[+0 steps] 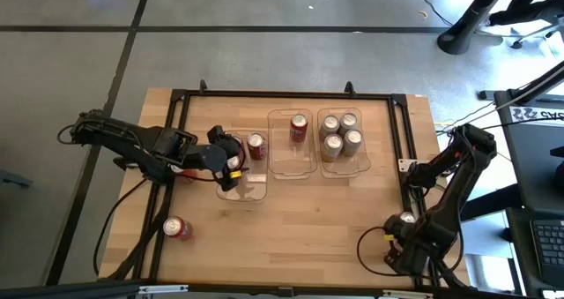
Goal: Sort soda cans
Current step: Put the red soda can into the middle left transparent bin
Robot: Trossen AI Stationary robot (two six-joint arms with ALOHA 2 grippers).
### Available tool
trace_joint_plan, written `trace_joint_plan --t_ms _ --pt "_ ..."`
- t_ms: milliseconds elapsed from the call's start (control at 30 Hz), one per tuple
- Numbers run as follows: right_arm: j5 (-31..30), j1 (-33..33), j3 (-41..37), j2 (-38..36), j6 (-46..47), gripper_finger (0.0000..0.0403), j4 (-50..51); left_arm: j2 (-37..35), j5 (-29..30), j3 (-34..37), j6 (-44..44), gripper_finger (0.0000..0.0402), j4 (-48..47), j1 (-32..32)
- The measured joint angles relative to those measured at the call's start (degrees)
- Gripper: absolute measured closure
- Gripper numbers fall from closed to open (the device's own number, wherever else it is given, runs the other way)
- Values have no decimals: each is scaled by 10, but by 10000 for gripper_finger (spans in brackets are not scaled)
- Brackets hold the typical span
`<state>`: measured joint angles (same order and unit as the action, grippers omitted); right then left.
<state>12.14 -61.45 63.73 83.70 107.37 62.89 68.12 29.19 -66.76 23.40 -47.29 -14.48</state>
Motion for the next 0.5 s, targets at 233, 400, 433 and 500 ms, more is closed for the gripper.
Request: trace_joint_plan --t_ms 233,400,433,500 --pt "-80 28 44 -1 -70 116 -2 0 0 0 0 52 0 0" --pt "-160 86 61 -1 -182 115 -2 0 0 0 6 52 0 0" --pt "-177 100 61 -1 -210 115 -5 0 0 0 7 52 0 0" --pt "-211 131 61 -1 -269 115 -15 0 0 0 6 52 2 0"
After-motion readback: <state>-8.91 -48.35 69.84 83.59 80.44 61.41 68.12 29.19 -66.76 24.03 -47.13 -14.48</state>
